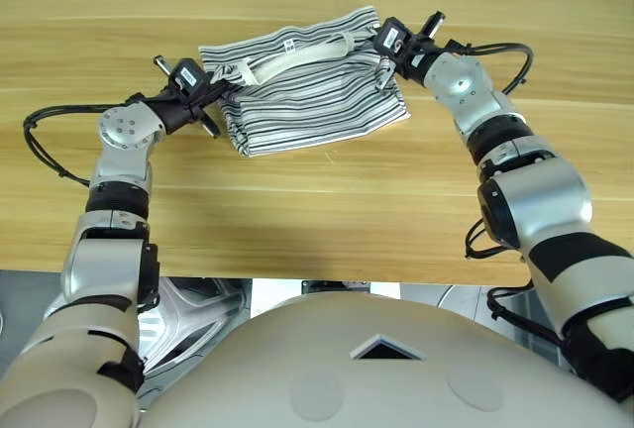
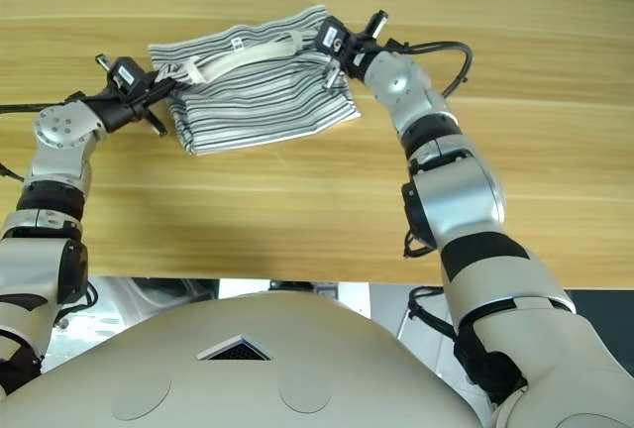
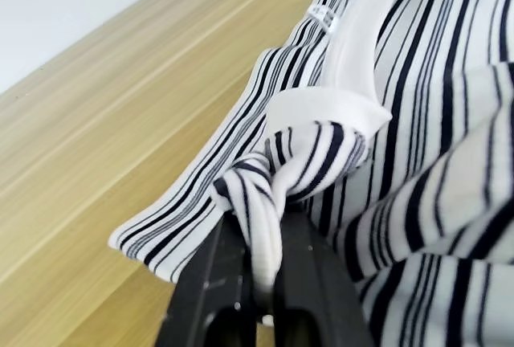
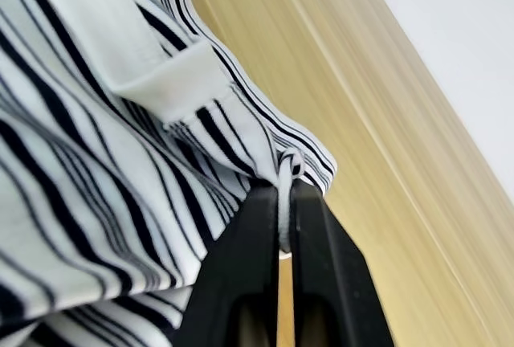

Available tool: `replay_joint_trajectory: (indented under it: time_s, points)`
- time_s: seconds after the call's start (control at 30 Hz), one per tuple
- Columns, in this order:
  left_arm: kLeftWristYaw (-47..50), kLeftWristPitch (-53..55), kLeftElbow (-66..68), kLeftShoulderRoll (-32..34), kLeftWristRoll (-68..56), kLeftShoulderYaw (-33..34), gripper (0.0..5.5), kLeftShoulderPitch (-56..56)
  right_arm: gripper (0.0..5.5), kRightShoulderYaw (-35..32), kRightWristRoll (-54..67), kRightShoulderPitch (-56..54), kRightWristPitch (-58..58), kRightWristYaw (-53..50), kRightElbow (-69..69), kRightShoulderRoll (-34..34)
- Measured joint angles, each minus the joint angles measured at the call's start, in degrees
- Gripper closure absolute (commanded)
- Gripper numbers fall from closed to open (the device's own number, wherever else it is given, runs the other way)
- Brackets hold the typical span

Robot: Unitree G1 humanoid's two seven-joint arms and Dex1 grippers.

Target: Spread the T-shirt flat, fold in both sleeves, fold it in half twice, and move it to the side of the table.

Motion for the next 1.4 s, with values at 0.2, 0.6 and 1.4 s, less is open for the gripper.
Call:
replay_joint_trajectory:
  time_s: [0.2, 0.6, 1.4]
  points:
    - [0.65, 0.05, 4.27, -1.65, 0.74, -0.09, 4.68, -2.53, 5.50, -1.55, 0.14, 0.53, 1.43, -0.77, 0.63, 0.56]
    - [-6.23, 2.65, 6.73, -4.73, -5.52, 3.98, 2.82, -4.18, 3.42, -7.53, 4.64, 2.71, 2.05, -1.26, 1.47, 0.58]
    - [-1.41, 30.98, 14.38, -5.03, -45.14, 46.90, 0.10, -19.85, 0.12, -21.34, 20.82, 4.75, -7.22, 10.03, -6.67, -2.73]
